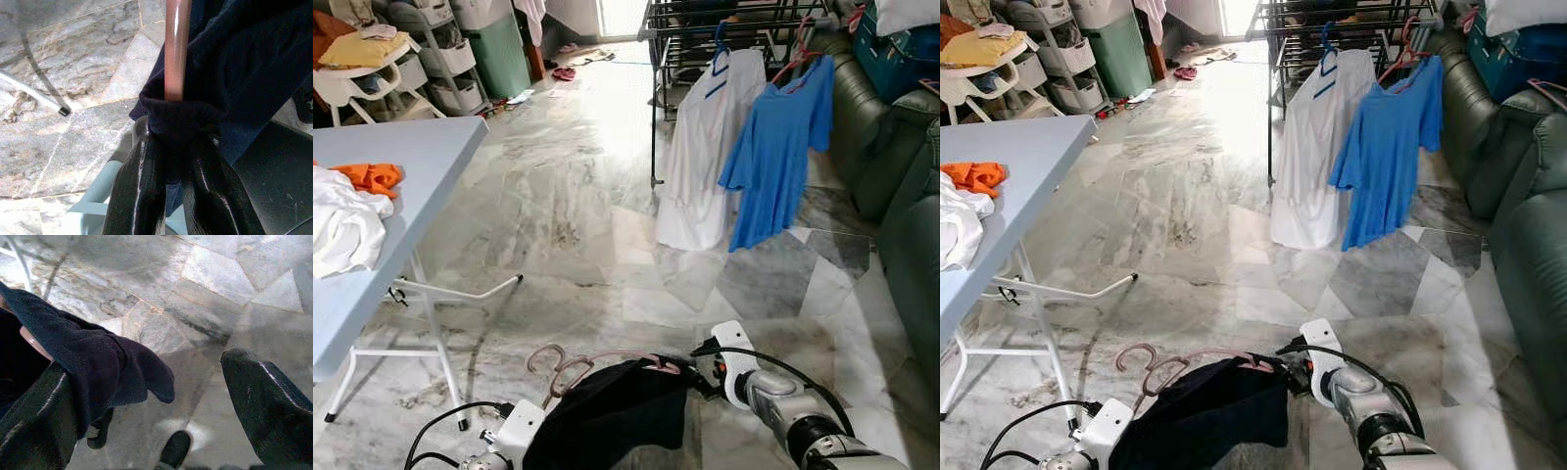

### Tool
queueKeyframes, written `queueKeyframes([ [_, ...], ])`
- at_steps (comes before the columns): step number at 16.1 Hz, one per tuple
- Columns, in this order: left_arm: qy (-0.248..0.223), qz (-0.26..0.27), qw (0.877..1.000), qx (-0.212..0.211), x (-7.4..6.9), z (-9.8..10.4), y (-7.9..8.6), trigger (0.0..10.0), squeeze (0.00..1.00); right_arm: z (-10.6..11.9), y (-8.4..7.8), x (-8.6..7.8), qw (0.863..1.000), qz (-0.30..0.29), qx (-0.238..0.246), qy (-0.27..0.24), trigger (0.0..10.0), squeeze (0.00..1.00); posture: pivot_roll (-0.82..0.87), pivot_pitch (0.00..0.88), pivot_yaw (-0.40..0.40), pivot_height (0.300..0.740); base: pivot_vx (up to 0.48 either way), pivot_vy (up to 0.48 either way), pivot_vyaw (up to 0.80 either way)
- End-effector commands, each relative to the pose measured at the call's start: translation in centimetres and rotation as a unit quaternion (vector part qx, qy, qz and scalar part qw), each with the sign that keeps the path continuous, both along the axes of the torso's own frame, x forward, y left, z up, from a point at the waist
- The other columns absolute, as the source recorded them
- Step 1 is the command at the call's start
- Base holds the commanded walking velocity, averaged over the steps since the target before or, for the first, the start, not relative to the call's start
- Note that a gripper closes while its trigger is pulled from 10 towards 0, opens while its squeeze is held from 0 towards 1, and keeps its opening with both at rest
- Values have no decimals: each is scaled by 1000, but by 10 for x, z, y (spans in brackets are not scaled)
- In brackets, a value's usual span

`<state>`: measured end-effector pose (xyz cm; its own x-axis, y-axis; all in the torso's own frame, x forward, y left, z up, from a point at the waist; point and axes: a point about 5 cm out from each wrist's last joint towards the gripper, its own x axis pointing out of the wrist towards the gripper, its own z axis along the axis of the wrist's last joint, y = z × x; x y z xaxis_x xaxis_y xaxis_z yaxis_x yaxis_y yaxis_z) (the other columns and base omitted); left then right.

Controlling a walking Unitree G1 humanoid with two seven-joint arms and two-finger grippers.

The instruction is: Hang hanger

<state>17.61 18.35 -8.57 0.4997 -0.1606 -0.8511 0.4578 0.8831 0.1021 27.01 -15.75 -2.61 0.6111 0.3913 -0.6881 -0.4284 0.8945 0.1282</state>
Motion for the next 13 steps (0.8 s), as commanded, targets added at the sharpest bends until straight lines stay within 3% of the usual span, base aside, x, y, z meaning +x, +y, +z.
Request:
queueKeyframes([
  [1,-63,-56,995,-54,27,14,-38,10000,0,-12,48,-21,991,97,74,53,10000,714,-165,0,108,740,0,0,0],
  [2,-63,-57,995,-55,27,14,-38,10000,0,-12,48,-22,990,104,75,55,10000,533,-165,0,109,740,0,0,0],
  [3,-63,-59,995,-54,27,14,-38,10000,0,-12,47,-22,990,113,63,48,10000,208,-165,0,112,740,0,0,0],
  [4,-63,-61,995,-54,27,14,-38,10000,0,-12,45,-20,992,117,39,34,8627,141,-167,0,113,740,0,0,0],
  [5,-63,-62,995,-54,27,14,-38,10000,0,-11,43,-17,993,119,8,18,7020,0,-167,0,114,740,0,0,0],
  [6,-63,-64,994,-54,27,14,-38,10000,0,-8,38,-10,993,110,-43,-10,10000,0,-167,0,114,740,0,0,0],
  [9,-63,-69,994,-57,27,15,-39,10000,0,2,33,5,992,81,-87,-51,10000,0,-168,0,118,740,0,0,0],
  [13,-65,-77,993,-66,26,15,-41,10000,0,24,9,31,981,23,-152,-118,10000,0,-165,0,120,740,0,0,0],
])
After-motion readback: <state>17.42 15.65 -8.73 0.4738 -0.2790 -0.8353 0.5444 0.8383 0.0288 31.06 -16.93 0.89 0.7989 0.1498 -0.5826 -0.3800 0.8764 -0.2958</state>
